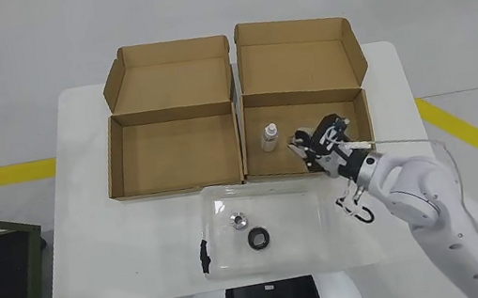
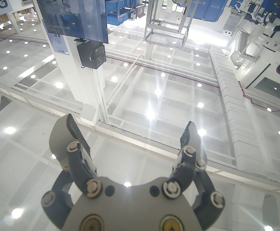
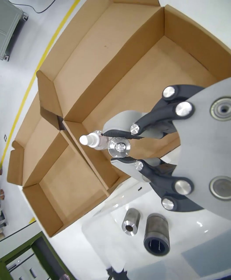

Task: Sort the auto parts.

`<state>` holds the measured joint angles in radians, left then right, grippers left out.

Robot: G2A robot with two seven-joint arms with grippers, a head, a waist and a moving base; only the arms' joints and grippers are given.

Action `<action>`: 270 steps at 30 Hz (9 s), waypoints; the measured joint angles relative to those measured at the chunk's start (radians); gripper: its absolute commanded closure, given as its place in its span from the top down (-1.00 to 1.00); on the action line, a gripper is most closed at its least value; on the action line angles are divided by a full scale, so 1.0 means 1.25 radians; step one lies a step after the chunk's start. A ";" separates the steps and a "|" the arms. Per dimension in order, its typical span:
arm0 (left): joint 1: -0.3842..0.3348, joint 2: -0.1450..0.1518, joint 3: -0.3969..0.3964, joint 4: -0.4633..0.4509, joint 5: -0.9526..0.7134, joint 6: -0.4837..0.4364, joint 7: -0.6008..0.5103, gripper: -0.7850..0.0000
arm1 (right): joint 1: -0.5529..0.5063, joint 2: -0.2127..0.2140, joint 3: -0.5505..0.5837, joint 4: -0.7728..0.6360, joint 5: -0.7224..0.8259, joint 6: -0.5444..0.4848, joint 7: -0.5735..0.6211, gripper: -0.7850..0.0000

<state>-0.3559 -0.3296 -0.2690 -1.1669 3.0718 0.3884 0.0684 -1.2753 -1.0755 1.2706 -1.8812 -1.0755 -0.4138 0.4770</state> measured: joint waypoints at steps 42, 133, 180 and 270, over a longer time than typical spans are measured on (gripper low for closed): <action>0.000 0.000 0.000 0.000 0.000 0.000 0.000 1.00 | 0.194 -0.034 -0.155 0.247 -0.104 -0.010 0.097 -0.90; 0.000 0.000 0.000 0.000 0.000 0.000 0.000 1.00 | -0.104 0.009 -0.195 -0.111 -0.222 -0.249 -0.031 0.70; 0.000 0.000 0.000 0.000 0.000 0.000 0.000 1.00 | -0.034 0.002 -0.245 -0.020 -0.210 -0.277 -0.046 -1.00; 0.000 0.000 0.000 0.000 0.000 0.000 0.000 1.00 | 0.158 -0.098 -0.370 0.042 0.266 0.077 -0.231 -1.00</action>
<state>-0.3560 -0.3296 -0.2690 -1.1669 3.0718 0.3884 0.0684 -1.0775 -1.1982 0.8081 -1.8281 -0.7433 -0.3177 0.1882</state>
